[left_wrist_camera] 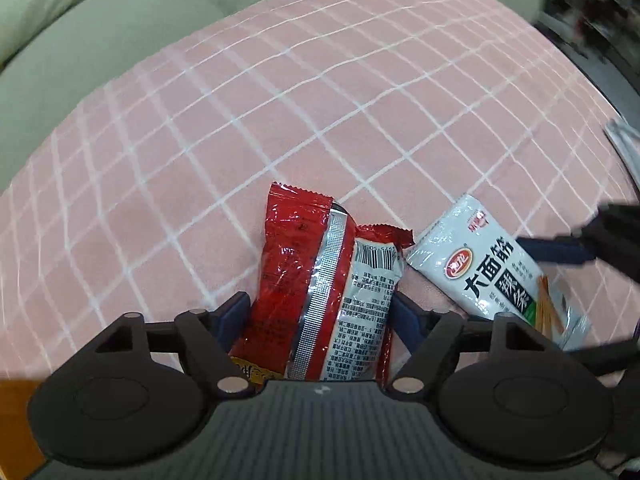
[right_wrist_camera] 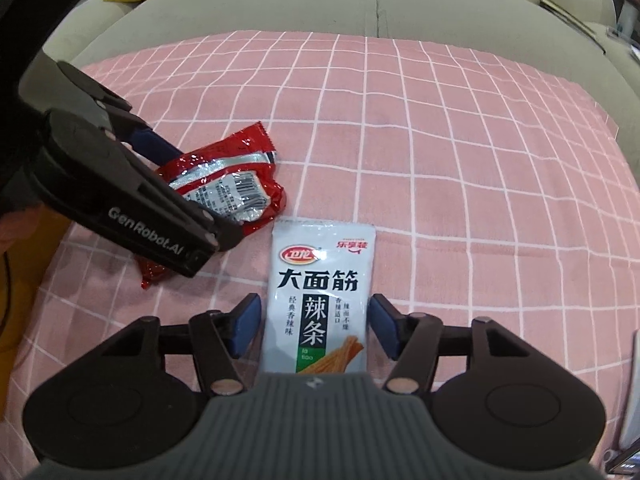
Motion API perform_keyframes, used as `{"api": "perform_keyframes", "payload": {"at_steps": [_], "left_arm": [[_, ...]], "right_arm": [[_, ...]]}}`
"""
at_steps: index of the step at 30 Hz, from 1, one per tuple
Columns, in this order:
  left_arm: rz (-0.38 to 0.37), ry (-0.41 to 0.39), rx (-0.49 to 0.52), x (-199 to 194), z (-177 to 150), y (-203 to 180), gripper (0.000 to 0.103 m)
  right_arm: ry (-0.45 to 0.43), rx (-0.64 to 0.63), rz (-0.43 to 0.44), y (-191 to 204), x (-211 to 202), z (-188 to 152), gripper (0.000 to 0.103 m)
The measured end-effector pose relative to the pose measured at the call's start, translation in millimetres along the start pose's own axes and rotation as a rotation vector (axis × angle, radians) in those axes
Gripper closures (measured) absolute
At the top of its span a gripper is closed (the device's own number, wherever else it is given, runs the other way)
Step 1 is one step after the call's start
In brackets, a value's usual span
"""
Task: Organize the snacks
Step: 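Carry both bags over the box and open both tools to drop them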
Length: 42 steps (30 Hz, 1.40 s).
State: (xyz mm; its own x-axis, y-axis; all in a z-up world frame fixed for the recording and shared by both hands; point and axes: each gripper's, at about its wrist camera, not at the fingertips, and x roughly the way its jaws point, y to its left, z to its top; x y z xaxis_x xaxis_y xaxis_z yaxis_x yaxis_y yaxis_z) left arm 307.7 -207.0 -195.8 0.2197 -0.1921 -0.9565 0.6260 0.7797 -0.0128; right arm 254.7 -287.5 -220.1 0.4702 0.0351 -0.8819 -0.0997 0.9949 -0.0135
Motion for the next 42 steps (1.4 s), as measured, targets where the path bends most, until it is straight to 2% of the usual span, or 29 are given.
{"api": "perform_keyframes", "payload": {"at_steps": [5,12,18,24,28,32,36,42], "left_arm": [[0.012,0.032,-0.088,-5.3,-14.0,-11.0,0.019],[-0.029,0.006,-0.17,-40.4,-48.6,-25.1,0.019],[-0.035,0.033,-0.174,-72.4,-66.2,-35.9,0.019],[-0.047,0.017,-0.142,-108.2,-79.9,-44.7,0.019],[-0.089,-0.025,-0.159,-139.1,-95.8,-45.7,0.019],[-0.084,-0.075,-0.144,-172.2,-106.4,-39.1,0.019],[-0.084,-0.131,-0.165,-205.0,-119.6,-16.5,0.019],[-0.039,-0.183,-0.199,-242.4,-142.7,28.0,0.019]], "right_arm": [[0.018,0.001,-0.013,7.4,-2.1,-2.3,0.056],[0.055,0.041,0.001,9.6,-22.0,-24.4,0.057],[0.074,0.084,0.026,15.5,-51.7,-56.6,0.057],[0.101,0.092,0.052,28.1,-79.8,-75.3,0.057],[0.067,0.079,0.08,39.1,-100.7,-73.0,0.057],[0.022,0.071,0.125,52.2,-126.7,-66.0,0.057],[-0.018,0.033,0.164,73.8,-149.7,-53.7,0.057],[-0.092,-0.044,0.206,118.9,-177.6,-24.4,0.057]]}}
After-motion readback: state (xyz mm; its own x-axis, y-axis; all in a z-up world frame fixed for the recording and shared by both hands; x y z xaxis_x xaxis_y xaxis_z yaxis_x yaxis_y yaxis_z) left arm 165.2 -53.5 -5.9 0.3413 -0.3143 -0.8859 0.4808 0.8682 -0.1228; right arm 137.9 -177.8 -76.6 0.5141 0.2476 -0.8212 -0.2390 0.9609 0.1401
